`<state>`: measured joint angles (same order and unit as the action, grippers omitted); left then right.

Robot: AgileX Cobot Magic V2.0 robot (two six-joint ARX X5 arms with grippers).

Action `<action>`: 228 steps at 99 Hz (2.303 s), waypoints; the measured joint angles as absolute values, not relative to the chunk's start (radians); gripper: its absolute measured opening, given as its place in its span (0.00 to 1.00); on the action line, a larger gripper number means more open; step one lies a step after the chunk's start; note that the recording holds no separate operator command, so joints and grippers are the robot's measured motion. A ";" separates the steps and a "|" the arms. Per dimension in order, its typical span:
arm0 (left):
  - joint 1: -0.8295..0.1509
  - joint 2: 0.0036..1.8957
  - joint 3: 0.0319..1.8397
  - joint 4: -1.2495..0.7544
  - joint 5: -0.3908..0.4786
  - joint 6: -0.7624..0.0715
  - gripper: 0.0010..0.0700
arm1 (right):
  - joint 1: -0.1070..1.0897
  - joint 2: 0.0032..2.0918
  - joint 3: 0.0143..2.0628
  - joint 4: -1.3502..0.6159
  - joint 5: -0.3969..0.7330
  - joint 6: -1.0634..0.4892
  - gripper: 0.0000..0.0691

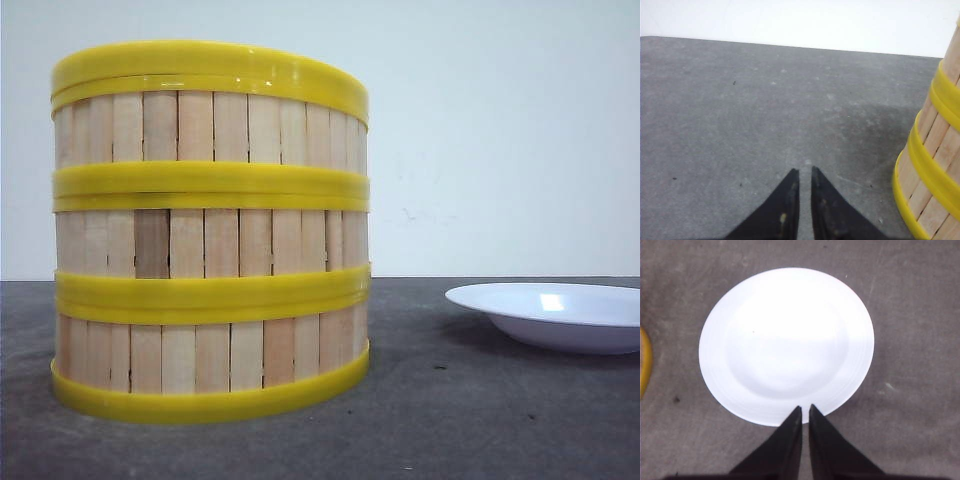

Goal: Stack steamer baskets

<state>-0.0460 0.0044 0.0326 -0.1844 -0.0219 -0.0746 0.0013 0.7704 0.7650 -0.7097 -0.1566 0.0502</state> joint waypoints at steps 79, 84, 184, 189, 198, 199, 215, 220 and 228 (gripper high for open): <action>-0.046 0.004 0.033 -0.184 -0.022 -0.075 0.01 | 0.006 0.397 0.401 -0.326 -0.101 0.017 0.03; -0.046 0.004 0.033 -0.184 -0.022 -0.075 0.01 | 0.006 0.332 0.326 -0.301 -0.101 0.015 0.03; -0.046 0.004 0.033 -0.184 -0.021 -0.074 0.01 | 0.007 0.004 0.018 -0.170 -0.078 0.015 0.03; -0.046 0.004 0.033 -0.184 -0.021 -0.075 0.01 | 0.007 0.004 0.017 -0.170 -0.078 0.015 0.03; -0.046 0.004 0.033 -0.184 -0.021 -0.075 0.01 | 0.007 0.004 0.018 -0.170 -0.078 0.015 0.03; -0.046 0.004 0.033 -0.184 -0.021 -0.075 0.01 | 0.007 0.004 0.018 -0.170 -0.078 0.015 0.03; -0.046 0.004 0.033 -0.184 -0.021 -0.075 0.01 | 0.007 0.004 0.017 -0.170 -0.078 0.015 0.03; -0.046 0.004 0.033 -0.184 -0.021 -0.075 0.01 | 0.007 0.004 0.017 -0.170 -0.078 0.015 0.03; -0.046 0.004 0.033 -0.184 -0.021 -0.075 0.01 | 0.007 0.004 0.017 -0.170 -0.078 0.015 0.03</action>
